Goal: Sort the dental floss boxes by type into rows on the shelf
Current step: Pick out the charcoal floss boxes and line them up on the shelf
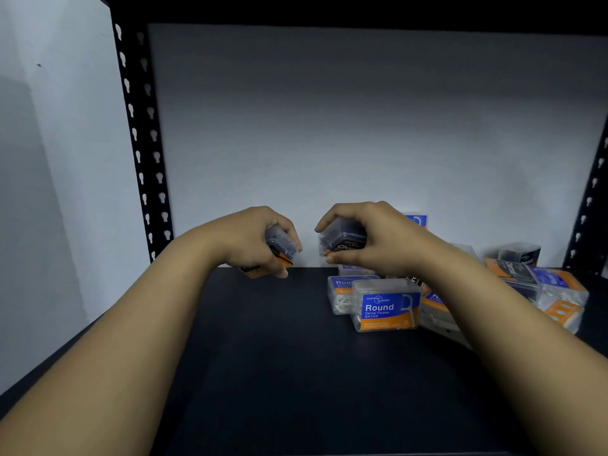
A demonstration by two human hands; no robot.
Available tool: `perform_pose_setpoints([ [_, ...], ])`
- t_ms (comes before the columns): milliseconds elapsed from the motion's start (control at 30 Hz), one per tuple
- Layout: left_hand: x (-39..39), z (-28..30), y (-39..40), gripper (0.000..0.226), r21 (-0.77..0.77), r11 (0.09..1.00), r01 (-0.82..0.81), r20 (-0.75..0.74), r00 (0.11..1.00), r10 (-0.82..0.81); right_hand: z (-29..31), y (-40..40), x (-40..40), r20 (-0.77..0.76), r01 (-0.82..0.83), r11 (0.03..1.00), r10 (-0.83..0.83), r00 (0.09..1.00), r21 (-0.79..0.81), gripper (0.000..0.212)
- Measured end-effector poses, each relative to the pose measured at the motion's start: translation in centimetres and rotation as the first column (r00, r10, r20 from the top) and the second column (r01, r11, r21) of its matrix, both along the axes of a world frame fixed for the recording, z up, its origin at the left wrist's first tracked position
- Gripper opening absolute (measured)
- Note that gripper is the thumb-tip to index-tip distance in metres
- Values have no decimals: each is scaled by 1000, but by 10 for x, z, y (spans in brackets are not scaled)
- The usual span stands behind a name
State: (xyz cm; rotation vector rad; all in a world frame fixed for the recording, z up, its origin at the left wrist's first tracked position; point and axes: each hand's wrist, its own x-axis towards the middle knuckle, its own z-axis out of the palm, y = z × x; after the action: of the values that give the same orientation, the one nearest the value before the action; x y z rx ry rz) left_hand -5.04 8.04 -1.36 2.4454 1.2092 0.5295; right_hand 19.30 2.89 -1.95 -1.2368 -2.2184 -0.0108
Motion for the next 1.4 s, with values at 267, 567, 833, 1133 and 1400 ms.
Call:
perform_pose_setpoints([
  [267,-17,-3,-35,38,63,998,-29,76,997,24,2,-16,-14,38,-118,991,121,992,-65,41],
  [567,-63,-21,-87,32,31,990,-135,61,989,133,2,-38,-31,-124,-251,950,230,965,-187,33],
  [833,-101,-3,-131,31,23,988,-152,-70,986,154,10,-66,-73,117,-221,930,265,957,-292,39],
  [1133,-142,-8,-156,25,-169,973,-157,-261,959,110,10,-101,-131,480,84,910,133,867,-405,53],
  [1400,-148,-10,-159,30,-125,975,-181,-470,877,103,-1,-101,-168,474,44,897,190,860,-440,43],
])
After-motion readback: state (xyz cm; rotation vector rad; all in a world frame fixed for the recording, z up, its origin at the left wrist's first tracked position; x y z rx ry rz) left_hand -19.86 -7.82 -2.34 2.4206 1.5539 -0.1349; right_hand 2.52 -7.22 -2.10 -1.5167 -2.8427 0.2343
